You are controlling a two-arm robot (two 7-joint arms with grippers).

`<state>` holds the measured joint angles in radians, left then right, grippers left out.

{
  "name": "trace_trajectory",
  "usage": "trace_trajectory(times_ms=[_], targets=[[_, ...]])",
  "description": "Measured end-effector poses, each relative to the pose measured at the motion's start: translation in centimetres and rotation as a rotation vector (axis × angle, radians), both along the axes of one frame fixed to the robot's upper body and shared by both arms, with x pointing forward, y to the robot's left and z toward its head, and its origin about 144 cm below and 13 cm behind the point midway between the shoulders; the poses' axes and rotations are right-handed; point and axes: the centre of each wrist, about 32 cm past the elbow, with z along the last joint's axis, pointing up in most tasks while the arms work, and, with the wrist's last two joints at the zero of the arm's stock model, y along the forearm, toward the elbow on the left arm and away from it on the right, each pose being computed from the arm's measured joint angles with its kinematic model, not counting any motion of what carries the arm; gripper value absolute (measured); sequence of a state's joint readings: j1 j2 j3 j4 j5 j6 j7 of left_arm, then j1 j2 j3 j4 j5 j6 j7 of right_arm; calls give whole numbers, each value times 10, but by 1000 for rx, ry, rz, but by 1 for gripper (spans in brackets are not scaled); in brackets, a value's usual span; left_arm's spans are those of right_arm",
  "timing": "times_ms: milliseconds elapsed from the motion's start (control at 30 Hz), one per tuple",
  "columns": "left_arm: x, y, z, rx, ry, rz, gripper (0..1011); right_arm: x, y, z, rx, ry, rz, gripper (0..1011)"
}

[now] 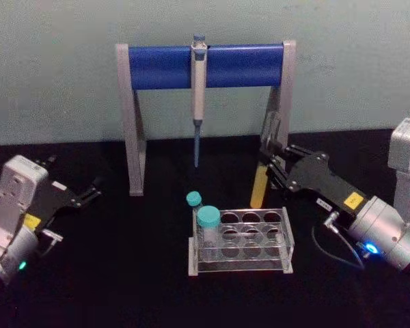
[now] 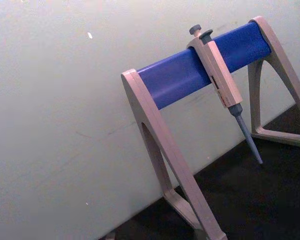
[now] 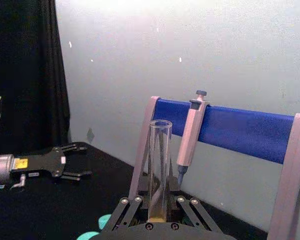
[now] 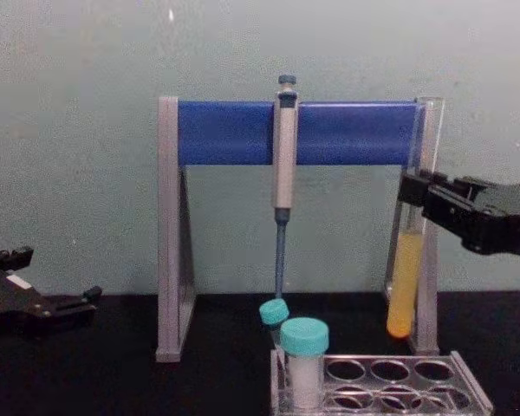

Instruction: Pick up the test tube from the test tube rack, shake it, then place it back into the test tube rack.

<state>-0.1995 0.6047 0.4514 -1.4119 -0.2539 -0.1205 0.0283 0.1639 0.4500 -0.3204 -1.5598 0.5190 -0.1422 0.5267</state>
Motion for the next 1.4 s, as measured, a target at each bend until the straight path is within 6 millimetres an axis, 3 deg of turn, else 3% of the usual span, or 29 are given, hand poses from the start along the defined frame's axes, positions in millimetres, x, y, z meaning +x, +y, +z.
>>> trace_trajectory(times_ms=[467, 1400], targets=[[0, 0, 0, 0, 0, 0, 1009, -10, 1, -10, -7, 33, -6, 226], [0, 0, 0, 0, 0, 0, 1010, -4, 5, -27, -17, 45, -18, 226]])
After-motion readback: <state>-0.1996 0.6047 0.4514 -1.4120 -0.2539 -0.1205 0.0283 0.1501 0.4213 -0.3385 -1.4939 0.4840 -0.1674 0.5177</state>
